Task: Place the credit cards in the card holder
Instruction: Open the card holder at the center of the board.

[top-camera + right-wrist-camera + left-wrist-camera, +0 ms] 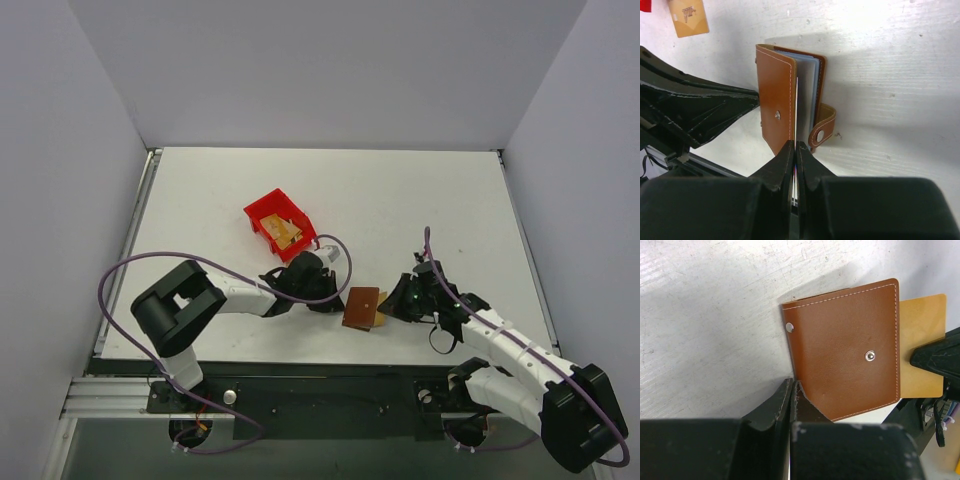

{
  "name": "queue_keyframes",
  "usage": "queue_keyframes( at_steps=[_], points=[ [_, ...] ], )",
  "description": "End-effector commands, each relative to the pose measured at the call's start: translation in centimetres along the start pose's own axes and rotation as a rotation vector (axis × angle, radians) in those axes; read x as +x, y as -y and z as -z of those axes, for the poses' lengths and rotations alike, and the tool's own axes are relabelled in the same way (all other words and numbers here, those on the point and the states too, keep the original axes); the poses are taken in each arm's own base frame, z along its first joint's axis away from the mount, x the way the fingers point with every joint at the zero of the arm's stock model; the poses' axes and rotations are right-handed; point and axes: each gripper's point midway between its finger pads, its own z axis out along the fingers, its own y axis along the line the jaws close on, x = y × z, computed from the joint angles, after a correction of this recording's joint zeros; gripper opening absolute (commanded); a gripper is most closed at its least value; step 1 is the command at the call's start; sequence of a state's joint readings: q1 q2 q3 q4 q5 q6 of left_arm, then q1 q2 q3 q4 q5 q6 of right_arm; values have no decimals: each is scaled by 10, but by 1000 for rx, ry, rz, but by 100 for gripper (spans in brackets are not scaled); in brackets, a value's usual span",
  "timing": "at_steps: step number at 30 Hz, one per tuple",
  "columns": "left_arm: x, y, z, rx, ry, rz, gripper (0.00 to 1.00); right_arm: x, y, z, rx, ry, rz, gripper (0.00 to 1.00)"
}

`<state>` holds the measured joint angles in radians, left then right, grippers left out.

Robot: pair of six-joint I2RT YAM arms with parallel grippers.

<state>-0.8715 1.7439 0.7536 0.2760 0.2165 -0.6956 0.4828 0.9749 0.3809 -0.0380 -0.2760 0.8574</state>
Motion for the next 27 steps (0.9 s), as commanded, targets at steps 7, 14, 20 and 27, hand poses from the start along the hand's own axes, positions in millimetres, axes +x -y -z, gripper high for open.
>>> queue_keyframes(
  at_steps=[7,14,20,27],
  points=[
    [3,6,-8,20,-10,-14,3,-18,-31,14,-79,25,27,0],
    [8,12,-11,42,-27,-21,3,-20,-42,9,-120,6,24,0],
    [13,8,-11,42,-35,-18,2,-25,-61,4,-174,-3,33,0],
    [19,4,-13,46,-45,-8,2,-23,-75,-3,-199,-31,58,0]
  ],
)
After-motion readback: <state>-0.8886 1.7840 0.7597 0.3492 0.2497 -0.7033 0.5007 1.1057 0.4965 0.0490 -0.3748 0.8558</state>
